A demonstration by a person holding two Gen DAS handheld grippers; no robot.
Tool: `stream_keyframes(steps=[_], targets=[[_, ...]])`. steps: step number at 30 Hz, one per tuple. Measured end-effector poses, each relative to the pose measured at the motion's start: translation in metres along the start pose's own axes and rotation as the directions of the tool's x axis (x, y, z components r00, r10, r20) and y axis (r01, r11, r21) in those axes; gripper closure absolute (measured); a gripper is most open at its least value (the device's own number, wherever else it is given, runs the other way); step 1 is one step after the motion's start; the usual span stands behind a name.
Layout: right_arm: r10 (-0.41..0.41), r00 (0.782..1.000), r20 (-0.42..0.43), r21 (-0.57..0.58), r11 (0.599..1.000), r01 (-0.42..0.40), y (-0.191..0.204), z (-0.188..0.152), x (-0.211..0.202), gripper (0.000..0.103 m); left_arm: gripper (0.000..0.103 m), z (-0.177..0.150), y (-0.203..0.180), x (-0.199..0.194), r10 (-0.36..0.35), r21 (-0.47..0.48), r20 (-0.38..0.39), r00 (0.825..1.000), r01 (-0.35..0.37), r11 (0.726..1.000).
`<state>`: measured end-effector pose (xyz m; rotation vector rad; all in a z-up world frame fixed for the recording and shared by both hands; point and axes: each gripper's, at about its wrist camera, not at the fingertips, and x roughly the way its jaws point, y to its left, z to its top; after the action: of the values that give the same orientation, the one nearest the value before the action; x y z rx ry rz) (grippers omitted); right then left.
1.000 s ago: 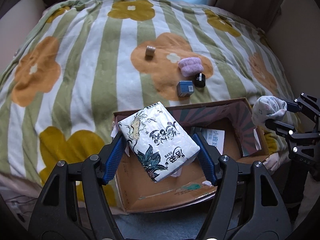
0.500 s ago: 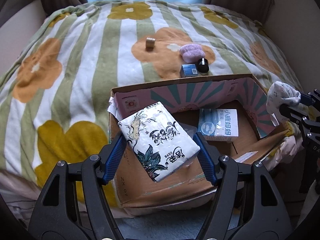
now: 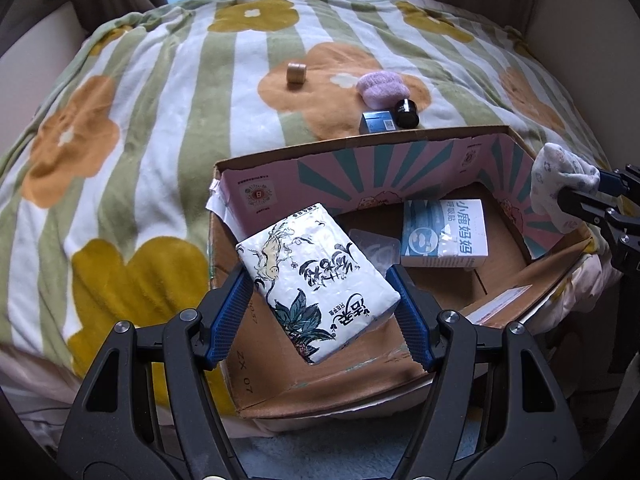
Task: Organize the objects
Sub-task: 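Carry tissue pack and cloth into the cardboard box and release both, then move both tools back toward the remaining items on the bed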
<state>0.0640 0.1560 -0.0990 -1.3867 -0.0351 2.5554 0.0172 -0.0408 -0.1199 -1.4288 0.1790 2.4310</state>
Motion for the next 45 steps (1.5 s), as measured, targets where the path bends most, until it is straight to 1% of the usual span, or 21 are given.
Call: stream_keyframes(steps=[2,3,4,5,6,7,8,9,12,19,29,34,36,40,43,45], targets=[[0.006,1.000,-0.008,0.006,1.000,-0.006,-0.001,0.001,0.001,0.062,0.035,0.001,-0.003,0.001,-0.005,0.013,-0.003,1.000,0.005,1.000],[0.009,1.000,-0.015,0.008,1.000,-0.009,-0.002,0.001,0.003,0.061,0.029,0.002,-0.005,0.001,-0.008,0.020,-0.004,1.000,0.008,1.000],[0.017,1.000,-0.021,0.011,1.000,-0.016,-0.002,0.002,0.004,0.058,0.009,0.002,-0.007,0.002,-0.006,0.028,-0.004,1.000,0.006,1.000],[0.031,0.999,-0.030,0.017,0.999,-0.030,-0.003,0.002,0.005,0.055,0.000,0.002,-0.009,0.003,0.006,0.032,-0.006,1.000,-0.006,0.999],[0.044,0.998,-0.046,0.033,0.999,-0.043,-0.004,0.002,0.008,0.042,0.000,0.002,-0.010,0.002,0.011,0.037,0.001,1.000,-0.011,0.999],[0.049,0.997,-0.056,0.048,0.998,-0.046,-0.006,0.003,0.009,0.026,0.000,0.002,-0.010,0.001,0.011,0.042,0.003,1.000,-0.011,0.999],[0.055,0.997,-0.050,0.064,0.997,-0.052,-0.008,0.002,0.009,0.020,0.000,0.002,-0.010,0.001,0.013,0.046,0.005,1.000,-0.013,0.999],[0.061,0.997,-0.039,0.072,0.996,-0.058,-0.010,0.001,0.008,0.018,0.000,0.002,-0.010,0.000,0.019,0.048,0.004,1.000,-0.020,0.999],[0.067,0.998,-0.022,0.090,0.994,-0.065,-0.015,0.000,0.003,0.018,0.000,0.000,-0.007,-0.002,0.026,0.046,0.011,1.000,-0.027,0.999],[0.073,0.997,-0.009,0.078,0.994,-0.072,-0.018,0.005,0.000,0.018,0.000,0.002,-0.007,-0.011,0.030,0.052,0.035,0.999,-0.032,0.998],[0.069,0.998,-0.008,0.064,0.996,-0.068,-0.018,0.008,0.002,0.018,0.000,0.005,-0.011,-0.006,0.021,0.061,0.015,1.000,-0.022,0.998],[0.071,0.997,-0.009,0.073,0.995,-0.071,-0.022,0.007,0.002,0.018,0.000,0.007,-0.011,-0.008,0.011,0.061,0.028,1.000,-0.013,0.998],[0.064,0.998,0.002,0.077,0.995,-0.064,-0.024,0.007,0.000,0.018,0.000,0.011,-0.009,-0.012,0.023,0.059,0.048,0.999,-0.026,0.998],[0.071,0.994,0.077,0.072,0.994,-0.077,-0.029,0.014,-0.016,0.018,0.000,0.026,-0.004,-0.026,0.034,0.065,0.089,0.995,-0.040,0.997],[0.071,0.991,0.113,0.029,0.997,-0.075,-0.030,0.027,-0.030,0.018,0.000,0.041,-0.002,-0.040,0.073,0.087,0.136,0.988,-0.085,0.993],[0.051,0.991,0.121,0.005,0.999,-0.052,-0.031,0.038,-0.037,0.018,0.000,0.052,0.000,-0.047,0.087,0.102,0.158,0.984,-0.104,0.989]])
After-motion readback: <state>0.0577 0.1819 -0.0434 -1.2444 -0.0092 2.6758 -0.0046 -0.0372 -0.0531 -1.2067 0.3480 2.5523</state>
